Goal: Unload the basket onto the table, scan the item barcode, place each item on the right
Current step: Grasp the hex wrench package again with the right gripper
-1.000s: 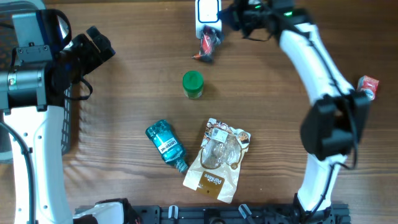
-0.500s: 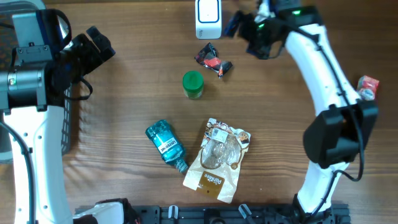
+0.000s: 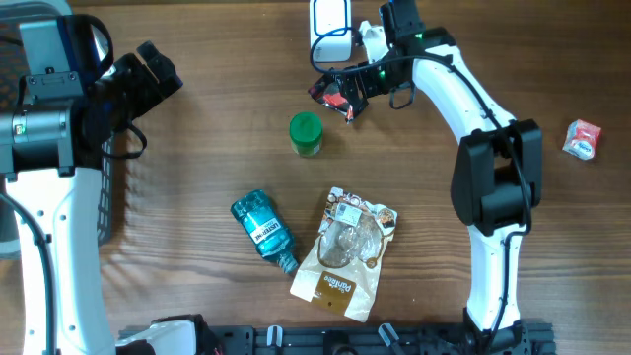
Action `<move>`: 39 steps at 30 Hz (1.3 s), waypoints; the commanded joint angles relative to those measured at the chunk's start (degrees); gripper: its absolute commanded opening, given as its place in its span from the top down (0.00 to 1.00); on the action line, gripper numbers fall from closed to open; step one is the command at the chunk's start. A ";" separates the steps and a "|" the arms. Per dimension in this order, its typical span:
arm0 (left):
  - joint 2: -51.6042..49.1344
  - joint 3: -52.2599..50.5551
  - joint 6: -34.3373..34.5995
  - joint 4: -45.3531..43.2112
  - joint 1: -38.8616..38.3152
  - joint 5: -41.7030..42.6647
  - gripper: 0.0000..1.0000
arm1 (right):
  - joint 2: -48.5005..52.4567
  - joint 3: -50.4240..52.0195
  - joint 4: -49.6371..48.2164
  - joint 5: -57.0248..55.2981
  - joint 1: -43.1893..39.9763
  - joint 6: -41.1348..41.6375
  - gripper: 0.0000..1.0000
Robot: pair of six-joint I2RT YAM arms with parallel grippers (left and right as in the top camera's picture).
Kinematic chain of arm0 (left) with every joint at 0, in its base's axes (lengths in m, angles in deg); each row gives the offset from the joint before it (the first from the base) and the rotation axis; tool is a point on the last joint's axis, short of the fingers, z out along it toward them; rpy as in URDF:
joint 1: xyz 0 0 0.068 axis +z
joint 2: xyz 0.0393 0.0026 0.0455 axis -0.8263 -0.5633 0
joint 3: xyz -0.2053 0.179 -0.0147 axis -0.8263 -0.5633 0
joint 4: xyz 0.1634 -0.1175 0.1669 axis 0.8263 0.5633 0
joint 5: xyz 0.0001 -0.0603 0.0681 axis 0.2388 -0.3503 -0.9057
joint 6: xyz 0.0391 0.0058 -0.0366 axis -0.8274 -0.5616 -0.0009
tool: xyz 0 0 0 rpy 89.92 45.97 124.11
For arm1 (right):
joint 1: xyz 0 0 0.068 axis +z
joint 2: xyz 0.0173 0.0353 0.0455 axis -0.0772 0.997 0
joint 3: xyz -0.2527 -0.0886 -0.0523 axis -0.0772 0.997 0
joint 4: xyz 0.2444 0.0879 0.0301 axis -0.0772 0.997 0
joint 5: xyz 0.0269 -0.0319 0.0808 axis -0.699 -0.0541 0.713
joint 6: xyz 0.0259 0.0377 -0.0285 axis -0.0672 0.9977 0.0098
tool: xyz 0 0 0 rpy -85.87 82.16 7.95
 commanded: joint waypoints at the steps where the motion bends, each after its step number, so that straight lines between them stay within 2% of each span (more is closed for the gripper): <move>1: -0.22 0.28 -0.74 -0.13 0.31 -0.57 0.00 | 1.55 0.37 -0.28 -0.35 2.93 -8.39 0.00; 6: -0.22 0.28 -0.74 -0.13 0.31 -0.57 0.00 | 4.92 0.37 -2.25 -7.80 7.45 -9.51 0.00; 14: -0.22 0.28 -0.74 -0.13 0.31 -0.57 0.00 | 9.75 0.37 -3.26 -17.44 8.04 -9.66 0.02; 18: -0.22 0.28 -0.74 -0.13 0.31 -0.57 0.00 | 9.75 0.37 -4.83 -19.78 8.04 -9.77 0.17; 22: -0.22 0.28 -0.74 -0.13 0.31 -0.57 0.00 | 9.75 0.37 -6.29 -19.89 8.04 -7.41 0.52; 24: -0.22 0.28 -0.74 -0.13 0.31 -0.57 0.00 | 9.75 0.37 -6.51 -19.89 8.04 -5.79 0.61; 28: -0.22 0.28 -0.74 -0.13 0.31 -0.57 0.00 | 9.73 0.33 -6.93 -19.96 8.04 -2.01 0.74; 29: -0.22 0.28 -0.74 -0.13 0.31 -0.57 0.00 | 9.68 0.28 -6.45 -20.13 8.02 0.33 0.83; 31: -0.22 0.28 -0.74 -0.13 0.31 -0.57 0.00 | 9.55 -0.26 -5.05 -20.11 7.87 3.67 0.89; 36: -0.22 0.28 -0.74 -0.13 0.31 -0.57 0.00 | 6.62 -1.01 -0.17 -20.09 7.02 6.27 0.89; 39: -0.22 0.28 -0.74 -0.15 0.31 -0.57 0.00 | 2.25 -1.01 6.14 -20.74 4.96 10.95 0.90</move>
